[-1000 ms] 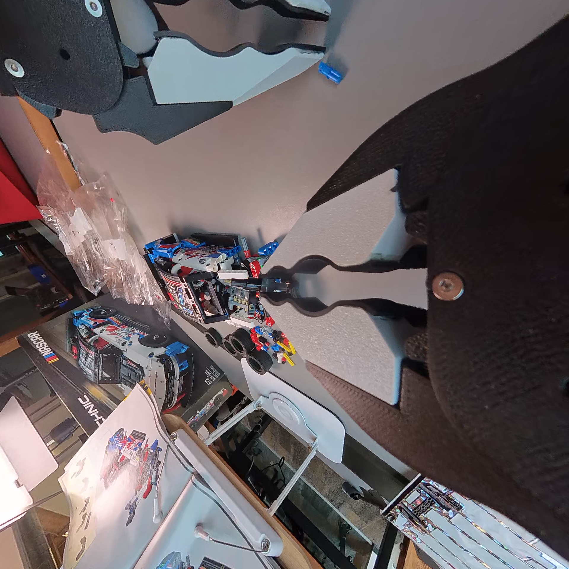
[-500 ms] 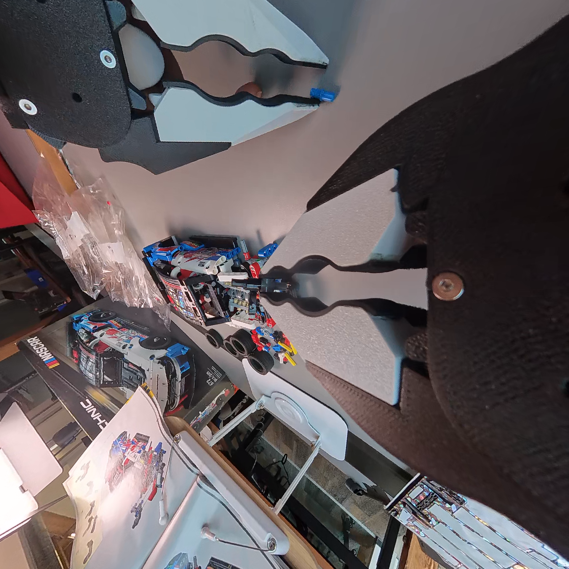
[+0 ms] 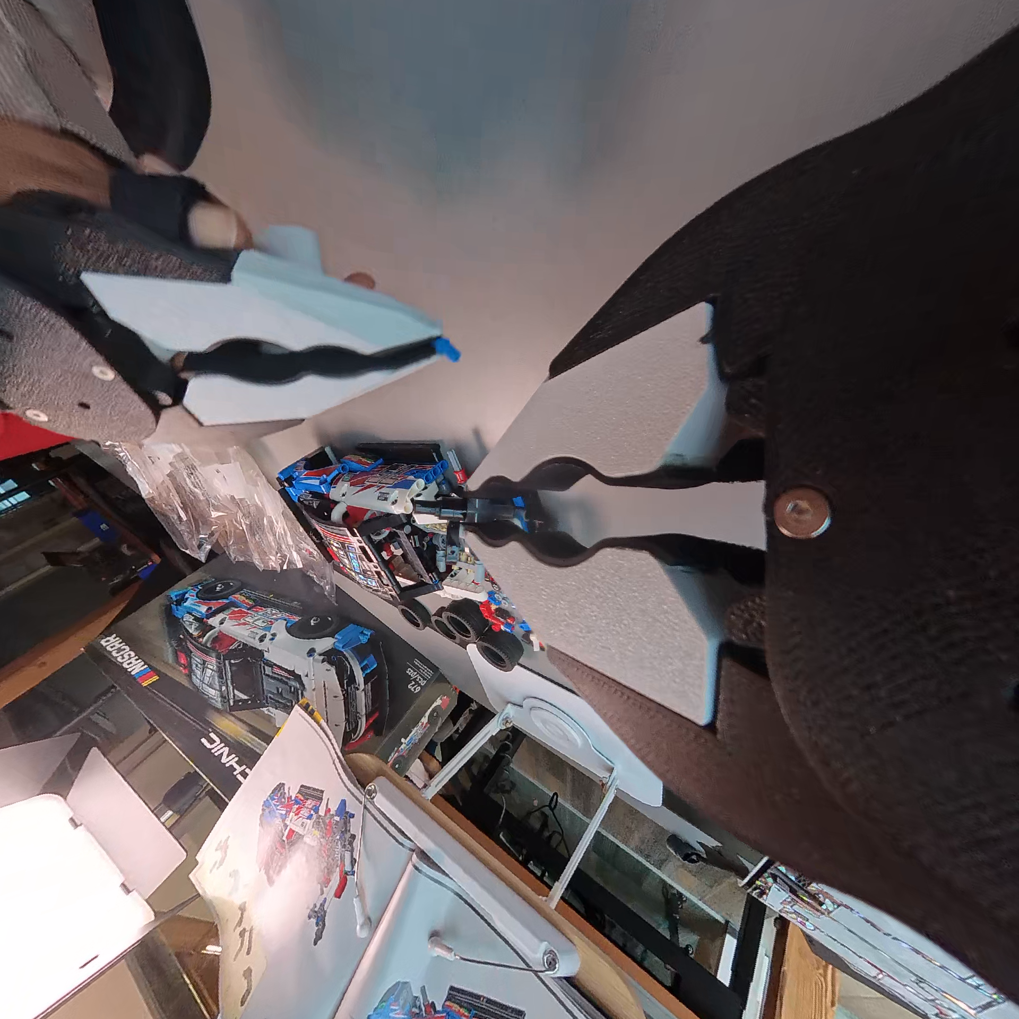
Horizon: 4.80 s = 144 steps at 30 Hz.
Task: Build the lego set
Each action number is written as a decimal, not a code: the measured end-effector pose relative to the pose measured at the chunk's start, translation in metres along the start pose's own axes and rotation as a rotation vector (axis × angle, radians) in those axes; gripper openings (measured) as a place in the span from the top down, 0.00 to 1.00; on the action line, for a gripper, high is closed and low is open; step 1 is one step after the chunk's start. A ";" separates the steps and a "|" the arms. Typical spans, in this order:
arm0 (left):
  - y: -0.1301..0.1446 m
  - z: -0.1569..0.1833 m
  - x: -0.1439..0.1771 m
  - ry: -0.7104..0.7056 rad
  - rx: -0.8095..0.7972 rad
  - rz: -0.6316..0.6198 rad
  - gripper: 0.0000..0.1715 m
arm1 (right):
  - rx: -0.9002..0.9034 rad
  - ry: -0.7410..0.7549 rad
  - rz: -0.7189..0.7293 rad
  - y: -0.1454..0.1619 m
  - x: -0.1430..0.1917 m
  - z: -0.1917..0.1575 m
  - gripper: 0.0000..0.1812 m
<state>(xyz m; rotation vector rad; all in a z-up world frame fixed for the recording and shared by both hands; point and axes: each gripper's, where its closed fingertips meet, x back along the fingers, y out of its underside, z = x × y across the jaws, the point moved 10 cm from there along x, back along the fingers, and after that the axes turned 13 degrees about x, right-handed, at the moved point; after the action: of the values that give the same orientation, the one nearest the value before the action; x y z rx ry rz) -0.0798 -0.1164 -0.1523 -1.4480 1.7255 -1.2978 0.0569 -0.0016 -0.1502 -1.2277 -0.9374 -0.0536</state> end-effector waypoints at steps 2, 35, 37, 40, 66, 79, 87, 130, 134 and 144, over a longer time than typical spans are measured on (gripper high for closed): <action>-0.002 0.003 0.000 0.005 -0.022 0.020 0.97 | -0.052 0.023 0.069 -0.001 0.017 0.011 0.99; 0.013 0.074 -0.037 0.079 -0.846 -0.273 0.96 | -0.124 0.010 -0.121 0.017 0.011 0.015 0.99; 0.013 0.077 -0.038 0.086 -0.865 -0.283 0.96 | -0.105 0.004 -0.149 0.019 0.009 0.013 1.00; 0.014 0.078 -0.038 0.097 -0.851 -0.277 0.96 | -0.072 -0.009 -0.157 0.021 0.007 0.012 1.00; 0.010 0.092 -0.045 0.217 -1.122 -0.292 0.96 | 0.071 -0.170 -0.451 0.012 0.003 0.008 1.00; 0.008 0.093 -0.032 0.275 -1.177 -0.284 0.96 | 0.029 -0.168 -0.317 0.014 0.002 0.003 1.00; 0.005 0.099 -0.026 0.331 -1.209 -0.246 0.96 | 0.030 -0.224 -0.355 0.013 0.000 -0.003 1.00; 0.018 0.065 -0.010 0.377 -0.263 -0.318 0.94 | 0.464 -0.297 -0.243 0.037 0.005 -0.065 0.90; 0.014 0.064 -0.006 0.403 -0.174 -0.346 0.87 | 0.435 -0.287 -0.239 0.034 0.010 -0.067 0.90; 0.013 0.057 0.006 0.458 0.022 -0.377 0.82 | 0.419 -0.228 -0.254 0.036 0.003 -0.070 0.94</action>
<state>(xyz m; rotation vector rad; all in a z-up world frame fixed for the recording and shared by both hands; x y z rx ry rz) -0.0380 -0.1412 -0.1852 -1.6068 1.7506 -1.9681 0.1173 -0.0433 -0.1786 -0.7330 -1.2292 0.0798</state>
